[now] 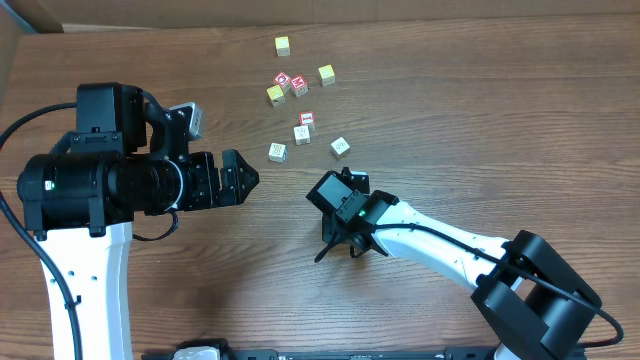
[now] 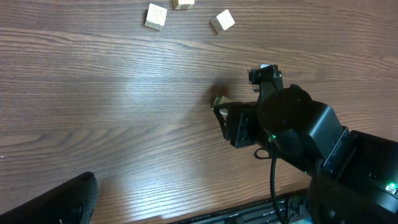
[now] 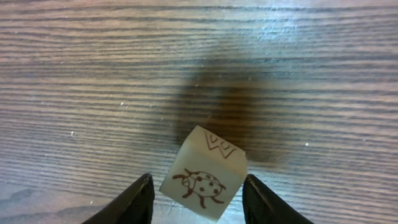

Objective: Flip 5 blocks

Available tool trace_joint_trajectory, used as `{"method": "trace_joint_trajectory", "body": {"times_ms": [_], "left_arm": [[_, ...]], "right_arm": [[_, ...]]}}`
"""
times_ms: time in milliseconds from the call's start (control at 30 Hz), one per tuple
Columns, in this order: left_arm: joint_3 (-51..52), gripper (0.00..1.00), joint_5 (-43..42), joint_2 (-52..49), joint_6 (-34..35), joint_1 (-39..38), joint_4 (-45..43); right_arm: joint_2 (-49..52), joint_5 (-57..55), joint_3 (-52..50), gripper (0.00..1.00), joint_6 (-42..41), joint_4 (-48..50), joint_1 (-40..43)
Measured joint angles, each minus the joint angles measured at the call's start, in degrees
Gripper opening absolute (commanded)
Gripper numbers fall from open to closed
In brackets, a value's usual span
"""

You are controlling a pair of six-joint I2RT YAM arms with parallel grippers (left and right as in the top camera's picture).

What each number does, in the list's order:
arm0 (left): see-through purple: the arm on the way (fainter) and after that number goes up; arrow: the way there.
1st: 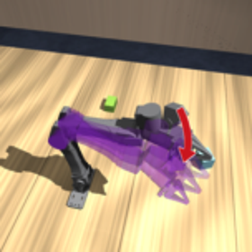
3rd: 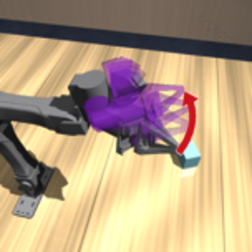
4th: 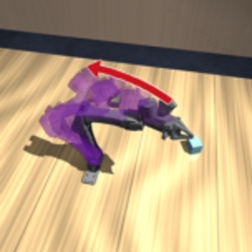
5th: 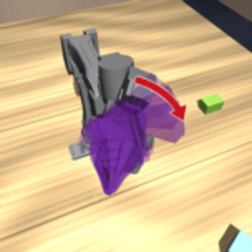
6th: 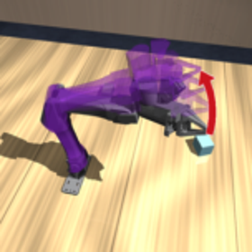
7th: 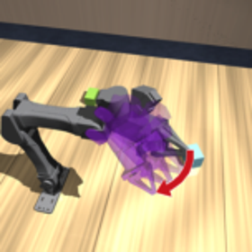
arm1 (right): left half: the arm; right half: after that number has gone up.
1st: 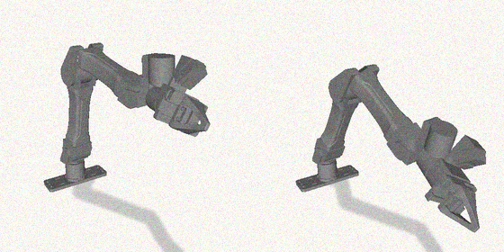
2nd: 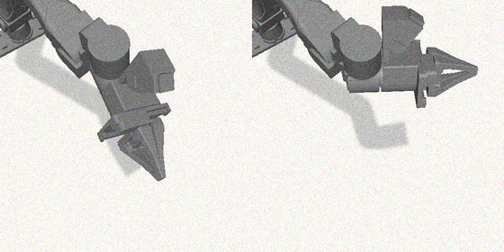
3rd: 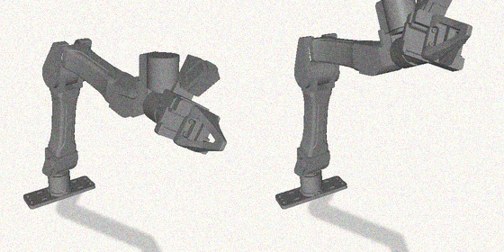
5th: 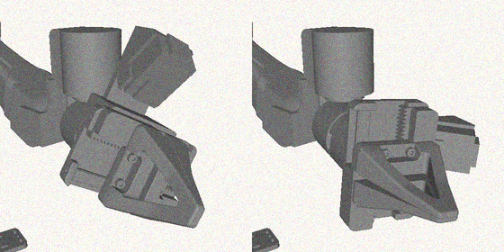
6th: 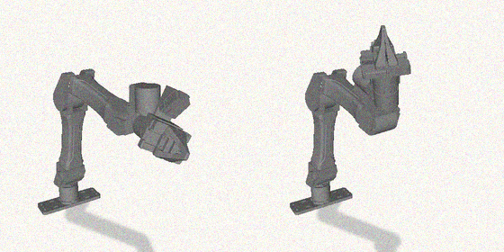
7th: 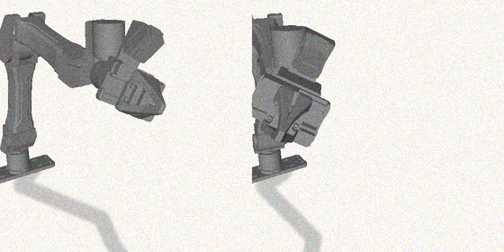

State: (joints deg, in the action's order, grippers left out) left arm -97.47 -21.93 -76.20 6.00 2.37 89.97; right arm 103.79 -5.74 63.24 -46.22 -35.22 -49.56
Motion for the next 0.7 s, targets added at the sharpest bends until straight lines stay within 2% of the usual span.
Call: {"method": "trace_joint_trajectory", "body": {"times_ms": [133,700], "left_arm": [[0.0,1.0,0.0,0.0,0.0,0.0,0.0],[0.0,1.0,0.0,0.0,0.0,0.0,0.0]], "right_arm": [[0.0,0.46,0.0,0.39,0.13,0.04,0.02],[0.0,-0.96,0.0,0.39,4.28,0.11,0.02]]}}
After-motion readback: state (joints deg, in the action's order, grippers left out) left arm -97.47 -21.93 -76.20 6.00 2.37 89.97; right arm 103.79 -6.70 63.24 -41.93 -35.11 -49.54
